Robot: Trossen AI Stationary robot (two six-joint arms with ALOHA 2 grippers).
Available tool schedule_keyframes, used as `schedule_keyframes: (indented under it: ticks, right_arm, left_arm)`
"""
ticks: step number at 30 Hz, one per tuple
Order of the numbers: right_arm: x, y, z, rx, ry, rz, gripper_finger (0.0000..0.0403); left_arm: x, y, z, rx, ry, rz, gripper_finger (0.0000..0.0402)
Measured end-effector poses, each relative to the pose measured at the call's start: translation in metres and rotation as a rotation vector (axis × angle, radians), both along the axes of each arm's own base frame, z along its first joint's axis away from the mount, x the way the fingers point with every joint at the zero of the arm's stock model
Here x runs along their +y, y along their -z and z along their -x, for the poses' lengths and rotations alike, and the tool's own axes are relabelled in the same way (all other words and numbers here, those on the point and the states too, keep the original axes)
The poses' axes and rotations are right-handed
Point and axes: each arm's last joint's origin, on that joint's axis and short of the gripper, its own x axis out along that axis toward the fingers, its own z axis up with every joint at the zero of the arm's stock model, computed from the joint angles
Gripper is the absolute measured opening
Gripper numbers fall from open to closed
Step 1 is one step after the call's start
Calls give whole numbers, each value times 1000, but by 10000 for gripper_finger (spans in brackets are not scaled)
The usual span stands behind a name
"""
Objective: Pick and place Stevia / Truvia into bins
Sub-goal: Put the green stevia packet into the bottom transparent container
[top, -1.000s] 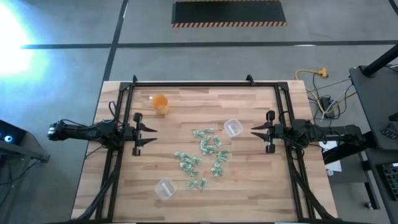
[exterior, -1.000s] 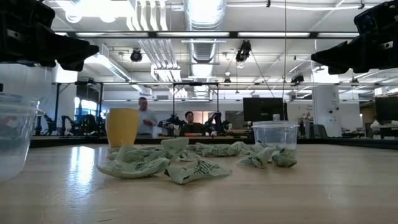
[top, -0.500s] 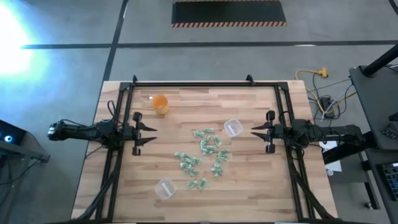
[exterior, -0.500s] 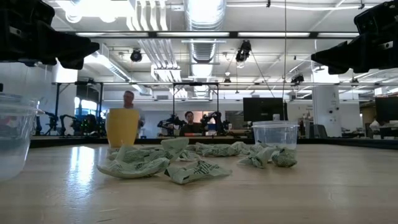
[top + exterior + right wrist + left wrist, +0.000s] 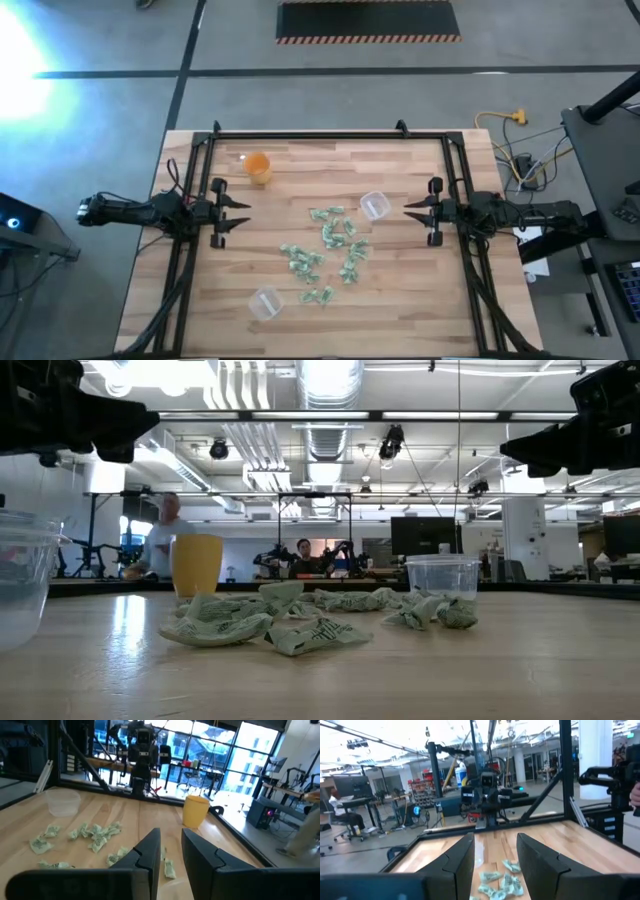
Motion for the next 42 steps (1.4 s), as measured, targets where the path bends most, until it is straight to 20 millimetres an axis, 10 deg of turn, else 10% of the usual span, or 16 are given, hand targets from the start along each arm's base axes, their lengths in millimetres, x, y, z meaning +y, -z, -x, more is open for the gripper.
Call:
schedule_keyframes:
  ticks: [16, 24, 35, 42]
  right_arm:
    - [0, -5, 0, -51, 13, 62, 68]
    - [0, -12, 1, -127, 10, 39, 68]
    - [0, -14, 1, -143, 5, 36, 68]
    - [0, -14, 1, -150, -5, -45, 68]
  left_arm:
    - [6, -16, 2, -163, -203, 56, 131]
    - [-5, -4, -12, 32, 120, 38, 131]
    - [-6, -38, -45, -62, 22, -179, 130]
    - [-10, -25, -64, 101, 100, -170, 130]
